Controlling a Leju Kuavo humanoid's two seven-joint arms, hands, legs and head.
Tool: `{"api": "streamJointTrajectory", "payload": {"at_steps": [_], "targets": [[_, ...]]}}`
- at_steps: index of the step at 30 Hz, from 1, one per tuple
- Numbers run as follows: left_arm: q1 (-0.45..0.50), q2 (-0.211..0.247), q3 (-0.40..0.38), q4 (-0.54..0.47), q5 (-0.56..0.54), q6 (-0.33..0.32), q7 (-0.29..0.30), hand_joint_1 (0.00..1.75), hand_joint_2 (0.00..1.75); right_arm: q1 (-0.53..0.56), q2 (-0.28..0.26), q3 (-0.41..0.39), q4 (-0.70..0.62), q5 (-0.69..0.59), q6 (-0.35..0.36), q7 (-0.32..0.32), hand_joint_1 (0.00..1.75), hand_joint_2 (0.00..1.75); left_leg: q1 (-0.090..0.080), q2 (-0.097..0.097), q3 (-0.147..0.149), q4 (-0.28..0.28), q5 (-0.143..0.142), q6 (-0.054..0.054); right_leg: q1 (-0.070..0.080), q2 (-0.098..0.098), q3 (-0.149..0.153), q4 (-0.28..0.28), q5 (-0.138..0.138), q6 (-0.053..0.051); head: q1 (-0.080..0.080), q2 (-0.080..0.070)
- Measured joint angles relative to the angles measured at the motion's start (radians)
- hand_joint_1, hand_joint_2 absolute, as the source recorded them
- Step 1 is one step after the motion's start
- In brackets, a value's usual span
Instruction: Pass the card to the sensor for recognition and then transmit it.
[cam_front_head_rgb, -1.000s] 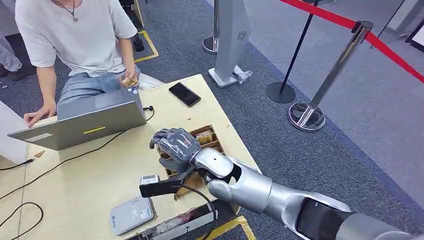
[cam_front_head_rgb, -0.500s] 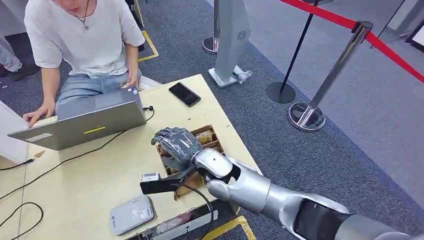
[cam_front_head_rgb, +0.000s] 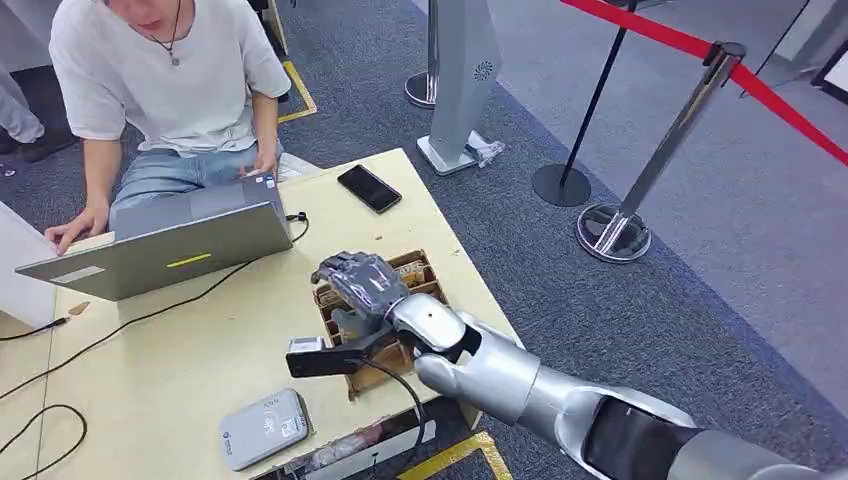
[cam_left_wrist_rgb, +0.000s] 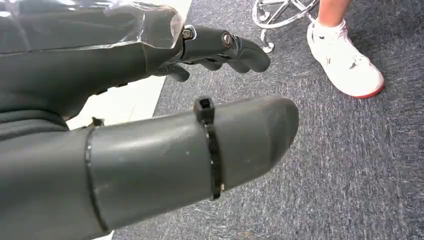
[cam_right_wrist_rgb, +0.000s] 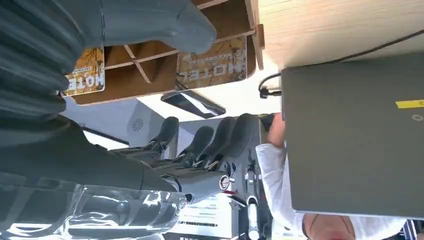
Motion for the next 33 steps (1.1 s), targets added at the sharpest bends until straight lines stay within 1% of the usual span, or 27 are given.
{"api": "streamJointTrajectory", "payload": {"at_steps": [8,10,11,22,25,28,29,30,31,32,33], "targets": [[0.000,0.000,0.000,0.000,-0.003,0.000,0.000,0.00,0.00,-0.001,0.000,-0.005,0.024,0.002,-0.002,0.000,0.73,1.75,0.000,0.000,0.000,0.000,0.000,0.000,0.000,0.000,0.000,0.000,0.000,0.000,0.000,0.000],[0.000,0.000,0.000,0.000,-0.003,0.000,0.000,0.00,0.00,-0.002,0.000,-0.007,0.030,0.002,-0.003,0.000,0.75,1.75,0.000,0.000,0.000,0.000,0.000,0.000,0.000,0.000,0.000,0.000,0.000,0.000,0.000,0.000],[0.000,0.000,0.000,0.000,-0.003,0.000,0.000,0.00,0.00,-0.003,0.000,-0.008,0.033,0.002,-0.003,0.000,0.79,1.75,0.000,0.000,0.000,0.000,0.000,0.000,0.000,0.000,0.000,0.000,0.000,0.000,0.000,0.000],[0.000,0.000,0.000,0.000,-0.003,0.000,0.000,0.00,0.00,-0.008,0.001,-0.010,0.061,0.003,-0.003,0.000,0.75,1.75,0.000,0.000,0.000,0.000,0.000,0.000,0.000,0.000,0.000,0.000,0.000,0.000,0.000,0.000],[0.000,0.000,0.000,0.000,-0.003,0.000,0.000,0.00,0.00,-0.010,0.003,-0.011,0.068,0.003,-0.005,0.000,0.77,1.75,0.000,0.000,0.000,0.000,0.000,0.000,0.000,0.000,0.000,0.000,0.000,0.000,0.000,0.000],[0.000,0.000,0.000,0.000,-0.003,0.000,0.000,0.00,0.00,-0.010,0.006,-0.015,0.073,0.003,-0.006,-0.001,0.84,1.75,0.000,0.000,0.000,0.000,0.000,0.000,0.000,0.000,0.000,0.000,0.000,0.000,0.000,0.000],[0.000,0.000,0.000,0.000,-0.003,0.000,0.000,0.00,0.00,-0.010,0.007,-0.017,0.075,0.003,-0.006,-0.001,0.87,1.75,0.000,0.000,0.000,0.000,0.000,0.000,0.000,0.000,0.000,0.000,0.000,0.000,0.000,0.000],[0.000,0.000,0.000,0.000,-0.003,0.000,0.000,0.00,0.00,-0.010,0.008,-0.018,0.076,0.003,-0.006,-0.001,0.96,1.75,0.000,0.000,0.000,0.000,0.000,0.000,0.000,0.000,0.000,0.000,0.000,0.000,0.000,0.000],[0.000,0.000,0.000,0.000,-0.003,0.000,0.000,0.00,0.00,-0.011,0.008,-0.019,0.077,0.003,-0.006,-0.001,1.17,1.75,0.000,0.000,0.000,0.000,0.000,0.000,0.000,0.000,0.000,0.000,0.000,0.000,0.000,0.000],[0.000,0.000,0.000,0.000,-0.003,0.000,0.000,0.00,0.00,-0.011,0.008,-0.019,0.078,0.003,-0.006,-0.001,1.48,1.75,0.000,0.000,0.000,0.000,0.000,0.000,0.000,0.000,0.000,0.000,0.000,0.000,0.000,0.000],[0.000,0.000,0.000,0.000,-0.003,0.000,0.000,0.00,0.00,-0.012,0.009,-0.019,0.080,0.003,-0.008,-0.002,1.64,1.75,0.000,0.000,0.000,0.000,0.000,0.000,0.000,0.000,0.000,0.000,0.000,0.000,0.000,0.000]]}}
